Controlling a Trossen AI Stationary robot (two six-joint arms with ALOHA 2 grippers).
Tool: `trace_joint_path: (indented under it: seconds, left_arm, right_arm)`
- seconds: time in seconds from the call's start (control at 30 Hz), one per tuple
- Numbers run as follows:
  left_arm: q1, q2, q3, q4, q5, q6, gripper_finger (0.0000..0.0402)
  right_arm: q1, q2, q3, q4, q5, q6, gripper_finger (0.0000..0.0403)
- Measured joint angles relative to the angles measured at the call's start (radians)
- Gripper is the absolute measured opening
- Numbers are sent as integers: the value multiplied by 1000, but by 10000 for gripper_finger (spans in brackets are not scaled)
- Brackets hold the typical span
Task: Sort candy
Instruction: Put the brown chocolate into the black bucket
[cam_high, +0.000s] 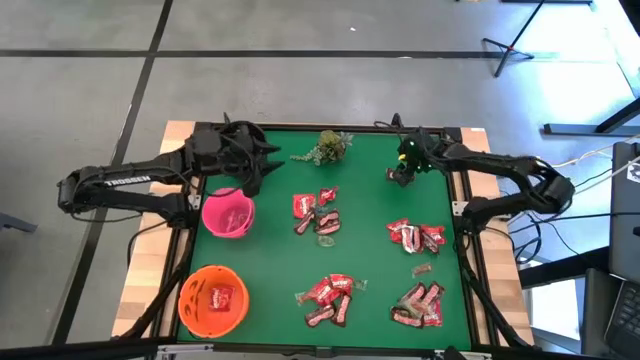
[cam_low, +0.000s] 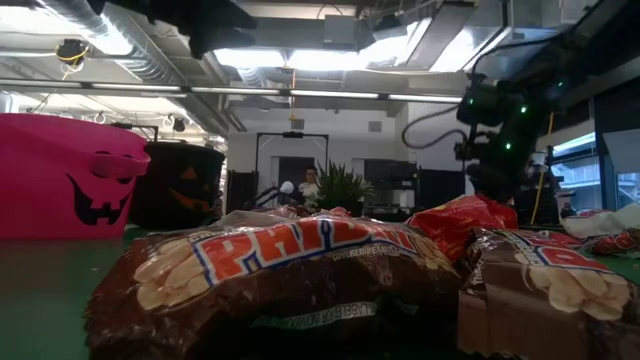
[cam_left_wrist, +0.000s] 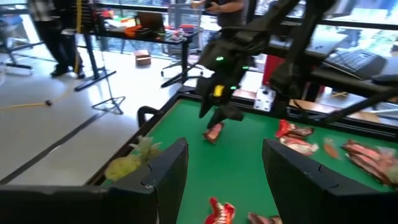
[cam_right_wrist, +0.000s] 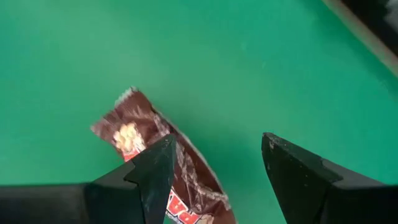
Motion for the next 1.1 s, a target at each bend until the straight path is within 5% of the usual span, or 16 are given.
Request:
trace_joint_path:
  seconds: [0.4,1.1]
  left_arm:
    - [-46,16,0,8,-4,10,195]
    - [-70,16,-1,-7,-10,0,195]
  right_arm:
    - [-12,91,12,14,-49,7,234]
    - [24,93,157,-229,-68,56,234]
